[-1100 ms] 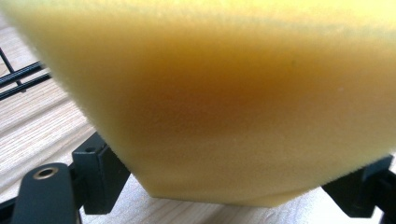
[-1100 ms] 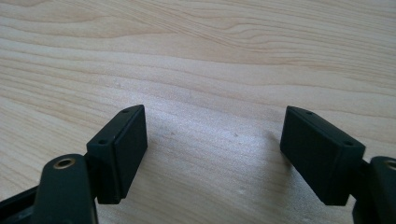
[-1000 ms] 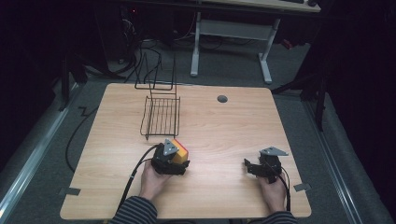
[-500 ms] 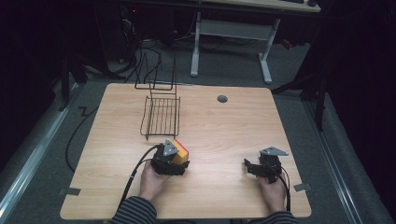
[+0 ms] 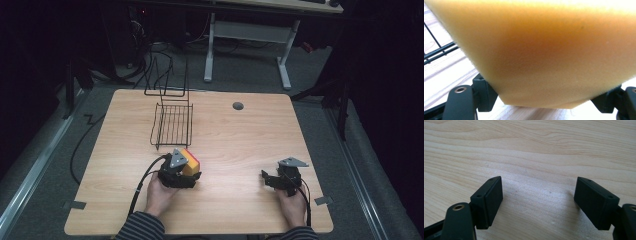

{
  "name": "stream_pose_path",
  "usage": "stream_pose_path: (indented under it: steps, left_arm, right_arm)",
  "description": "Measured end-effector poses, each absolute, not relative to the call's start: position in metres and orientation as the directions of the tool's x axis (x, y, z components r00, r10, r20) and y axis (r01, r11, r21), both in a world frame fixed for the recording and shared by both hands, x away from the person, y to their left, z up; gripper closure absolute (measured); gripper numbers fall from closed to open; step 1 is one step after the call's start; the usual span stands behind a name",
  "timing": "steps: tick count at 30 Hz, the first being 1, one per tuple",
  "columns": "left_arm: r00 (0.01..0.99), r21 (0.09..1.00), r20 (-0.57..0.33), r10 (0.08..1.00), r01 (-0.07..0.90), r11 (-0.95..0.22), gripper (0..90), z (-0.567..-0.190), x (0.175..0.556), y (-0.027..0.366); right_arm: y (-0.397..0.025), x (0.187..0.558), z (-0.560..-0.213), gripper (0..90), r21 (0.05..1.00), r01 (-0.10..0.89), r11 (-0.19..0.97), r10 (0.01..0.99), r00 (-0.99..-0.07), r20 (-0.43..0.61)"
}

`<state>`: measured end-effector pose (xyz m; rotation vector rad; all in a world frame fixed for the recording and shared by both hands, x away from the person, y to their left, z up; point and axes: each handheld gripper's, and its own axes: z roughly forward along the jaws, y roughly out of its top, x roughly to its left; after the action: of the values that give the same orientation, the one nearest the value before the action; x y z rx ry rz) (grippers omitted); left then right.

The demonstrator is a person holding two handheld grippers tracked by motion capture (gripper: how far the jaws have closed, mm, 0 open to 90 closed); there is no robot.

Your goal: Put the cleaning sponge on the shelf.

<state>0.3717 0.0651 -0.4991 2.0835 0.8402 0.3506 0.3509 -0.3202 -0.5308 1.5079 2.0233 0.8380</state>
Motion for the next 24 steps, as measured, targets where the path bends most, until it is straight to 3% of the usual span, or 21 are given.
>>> stream_pose_path:
  steps: [24]
  left_arm:
    - [0.710,0.804,-0.043,0.703,0.442,-0.397,23.6,-0.469,0.361,0.090]
  right_arm:
    - [-0.320,0.351,-0.531,23.3,0.715,0.667,0.206,0.960,-0.279,-0.016]
